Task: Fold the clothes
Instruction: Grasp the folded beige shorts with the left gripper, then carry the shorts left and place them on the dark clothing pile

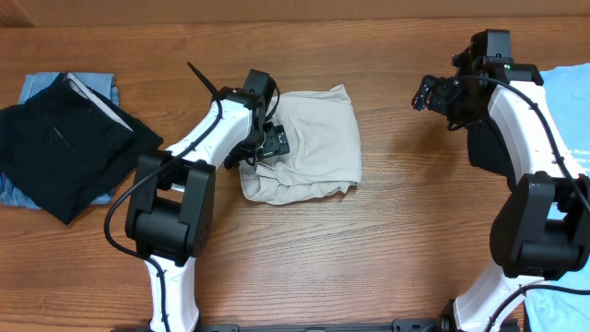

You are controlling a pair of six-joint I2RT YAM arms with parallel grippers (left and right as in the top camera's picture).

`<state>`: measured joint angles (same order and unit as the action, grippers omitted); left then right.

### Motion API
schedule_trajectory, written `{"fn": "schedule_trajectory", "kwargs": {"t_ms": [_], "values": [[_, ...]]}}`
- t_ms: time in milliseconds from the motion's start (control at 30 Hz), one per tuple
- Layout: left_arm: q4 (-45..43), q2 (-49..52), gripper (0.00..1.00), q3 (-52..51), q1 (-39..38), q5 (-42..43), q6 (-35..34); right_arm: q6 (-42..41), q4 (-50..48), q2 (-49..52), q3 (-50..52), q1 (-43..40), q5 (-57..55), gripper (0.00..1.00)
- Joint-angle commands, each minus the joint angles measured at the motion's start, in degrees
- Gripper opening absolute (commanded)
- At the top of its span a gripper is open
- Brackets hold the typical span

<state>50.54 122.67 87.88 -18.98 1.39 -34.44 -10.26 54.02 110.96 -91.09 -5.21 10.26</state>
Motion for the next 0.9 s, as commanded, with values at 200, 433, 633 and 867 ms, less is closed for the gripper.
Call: {"fn": "schedule_trajectory", "kwargs": {"t_ms": [200, 433, 633, 867], "values": [[-1.2, 3.3, 0.46, -3.2, -1.2, 5.8, -0.6, 0.0, -0.2, -0.6, -0.9, -0.1, 0.3, 1.0], [-0.7, 3.2, 0.04, -2.0, -1.2, 6.6, 4.2, 0.0, -0.2, -0.6, -0.9, -0.1, 0.3, 1.0], [16.6, 3.0, 0.04, 18.2, 0.3, -4.7, 14.9, 0.0, -0.2, -0.6, -0.9, -0.1, 0.3, 1.0], [28.1, 2.9, 0.04, 33.3, 8.4, -5.0, 19.1, 0.0, -0.2, -0.6, -0.9, -0.1, 0.3, 1.0]]}}
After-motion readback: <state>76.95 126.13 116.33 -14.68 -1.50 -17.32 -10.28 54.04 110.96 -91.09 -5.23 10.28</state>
